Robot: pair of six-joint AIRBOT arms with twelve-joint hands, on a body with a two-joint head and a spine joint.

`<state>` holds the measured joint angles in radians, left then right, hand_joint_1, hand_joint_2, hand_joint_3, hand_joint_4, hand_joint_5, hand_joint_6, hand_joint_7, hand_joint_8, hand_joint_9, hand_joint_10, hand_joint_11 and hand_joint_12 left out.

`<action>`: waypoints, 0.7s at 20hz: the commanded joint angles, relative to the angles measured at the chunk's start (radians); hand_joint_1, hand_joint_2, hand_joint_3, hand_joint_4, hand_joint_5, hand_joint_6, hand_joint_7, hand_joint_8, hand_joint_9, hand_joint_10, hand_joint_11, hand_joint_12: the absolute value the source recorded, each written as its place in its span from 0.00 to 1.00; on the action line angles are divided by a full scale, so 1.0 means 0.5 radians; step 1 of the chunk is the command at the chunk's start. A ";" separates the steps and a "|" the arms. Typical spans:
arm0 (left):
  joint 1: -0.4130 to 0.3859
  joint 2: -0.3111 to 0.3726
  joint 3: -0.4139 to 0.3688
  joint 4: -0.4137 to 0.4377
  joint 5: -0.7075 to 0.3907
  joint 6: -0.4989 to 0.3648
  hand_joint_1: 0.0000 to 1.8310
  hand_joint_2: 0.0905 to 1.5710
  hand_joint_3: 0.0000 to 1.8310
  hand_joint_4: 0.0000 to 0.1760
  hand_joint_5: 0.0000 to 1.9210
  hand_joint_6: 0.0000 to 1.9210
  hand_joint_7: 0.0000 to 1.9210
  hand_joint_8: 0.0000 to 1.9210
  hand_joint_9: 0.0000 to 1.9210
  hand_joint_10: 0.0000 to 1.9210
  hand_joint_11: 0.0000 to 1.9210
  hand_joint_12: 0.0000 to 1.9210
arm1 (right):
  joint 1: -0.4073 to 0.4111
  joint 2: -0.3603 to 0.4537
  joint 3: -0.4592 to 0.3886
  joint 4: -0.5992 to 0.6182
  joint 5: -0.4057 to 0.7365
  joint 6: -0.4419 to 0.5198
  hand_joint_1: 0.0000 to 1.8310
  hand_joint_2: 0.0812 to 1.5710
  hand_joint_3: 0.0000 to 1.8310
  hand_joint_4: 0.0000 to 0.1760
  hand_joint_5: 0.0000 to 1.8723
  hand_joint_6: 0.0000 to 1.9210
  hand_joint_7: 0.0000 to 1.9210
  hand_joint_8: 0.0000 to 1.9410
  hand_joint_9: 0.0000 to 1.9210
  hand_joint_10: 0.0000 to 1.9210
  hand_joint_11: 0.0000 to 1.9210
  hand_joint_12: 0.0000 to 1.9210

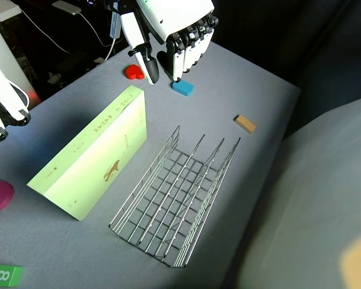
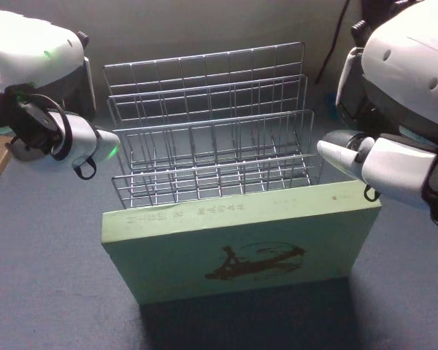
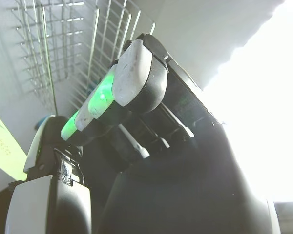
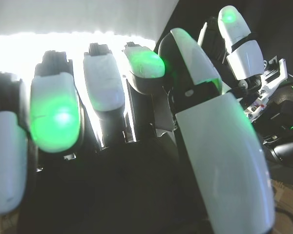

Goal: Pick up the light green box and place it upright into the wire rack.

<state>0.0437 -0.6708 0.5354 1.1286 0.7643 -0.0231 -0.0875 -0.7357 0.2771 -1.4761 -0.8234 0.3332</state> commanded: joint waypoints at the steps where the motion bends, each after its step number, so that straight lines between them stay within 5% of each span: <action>1: -0.011 0.000 -0.002 0.142 -0.045 0.018 0.13 0.70 0.07 0.64 0.16 0.04 0.12 0.02 0.10 0.03 0.00 0.34 | 0.020 0.000 -0.004 -0.160 0.013 0.002 0.11 0.66 0.08 0.19 0.10 0.04 0.11 0.02 0.08 0.04 0.00 0.45; 2: -0.006 0.000 -0.002 0.142 -0.046 0.021 0.13 0.74 0.00 0.65 0.17 0.00 0.13 0.00 0.11 0.00 0.00 0.33 | 0.020 0.000 -0.004 -0.160 0.013 0.002 0.10 0.71 0.01 0.19 0.12 0.00 0.12 0.00 0.09 0.01 0.00 0.45; 10: 0.036 0.006 0.027 0.147 -0.086 0.032 0.10 0.75 0.00 0.65 0.15 0.00 0.12 0.00 0.10 0.00 0.00 0.29 | 0.051 -0.023 0.018 -0.160 0.091 0.062 0.11 0.71 0.00 0.20 0.11 0.00 0.11 0.00 0.10 0.00 0.00 0.48; 14: 0.026 0.019 0.088 0.147 -0.144 0.077 0.09 0.75 0.00 0.65 0.14 0.00 0.11 0.00 0.09 0.00 0.00 0.28 | 0.114 -0.380 0.219 0.113 -0.081 -0.012 0.12 0.71 0.00 0.19 0.10 0.00 0.11 0.00 0.09 0.00 0.00 0.48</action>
<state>0.0673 -0.6685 0.5766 1.1286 0.7242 0.0074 -0.0406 -0.9344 0.3893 -1.3460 -0.8532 0.3309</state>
